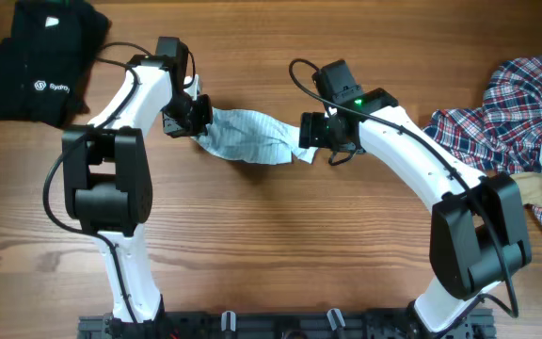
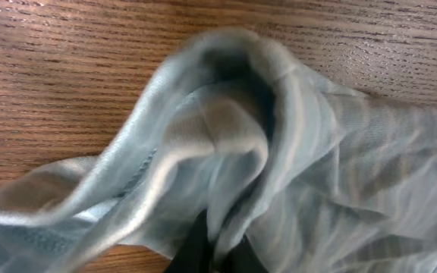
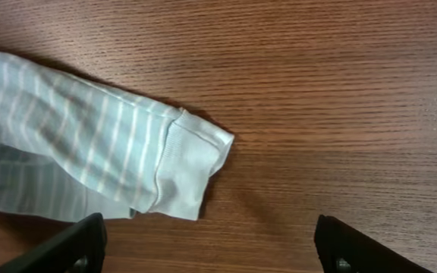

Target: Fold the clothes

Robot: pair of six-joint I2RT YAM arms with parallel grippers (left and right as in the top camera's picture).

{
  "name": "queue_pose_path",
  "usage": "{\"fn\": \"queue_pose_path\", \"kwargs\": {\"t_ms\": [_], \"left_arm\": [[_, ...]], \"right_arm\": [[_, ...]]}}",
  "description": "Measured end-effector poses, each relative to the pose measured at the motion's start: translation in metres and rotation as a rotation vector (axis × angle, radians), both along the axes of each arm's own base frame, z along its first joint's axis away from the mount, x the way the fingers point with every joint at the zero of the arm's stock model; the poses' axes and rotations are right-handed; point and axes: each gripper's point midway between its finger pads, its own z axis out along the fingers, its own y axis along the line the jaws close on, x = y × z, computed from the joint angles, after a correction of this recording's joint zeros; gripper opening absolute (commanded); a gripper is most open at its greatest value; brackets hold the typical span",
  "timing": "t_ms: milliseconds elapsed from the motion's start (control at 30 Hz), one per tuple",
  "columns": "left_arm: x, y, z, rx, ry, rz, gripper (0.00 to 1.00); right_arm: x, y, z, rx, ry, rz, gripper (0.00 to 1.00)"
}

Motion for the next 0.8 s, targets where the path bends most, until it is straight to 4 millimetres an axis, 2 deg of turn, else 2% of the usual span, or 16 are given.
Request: {"fn": "queue_pose_path", "kwargs": {"t_ms": [233,333,467,533,633,800], "left_arm": [[-0.006,0.001,0.006,0.002,0.016,0.000,0.04],[-0.007,0.001,0.024,-0.001,-0.009,0.000,0.04],[-0.010,0.001,0.060,-0.006,-0.064,0.000,0.04],[-0.009,0.001,0.069,-0.008,-0.084,0.000,0.04],[-0.009,0.005,0.070,0.018,-0.091,0.002,0.04],[-0.003,0.026,0.067,0.139,-0.116,0.014,0.04]], "right_arm": [[0.000,0.000,0.000,-0.001,0.000,0.000,0.89],[0.001,-0.002,0.000,-0.012,-0.006,-0.004,0.89],[0.002,-0.004,0.000,-0.020,-0.009,-0.007,0.89],[0.002,-0.004,0.000,-0.022,-0.011,-0.007,0.89],[0.002,-0.004,0.000,-0.023,-0.010,-0.008,0.89],[0.002,-0.004,0.000,-0.024,-0.009,-0.007,0.89]]}}
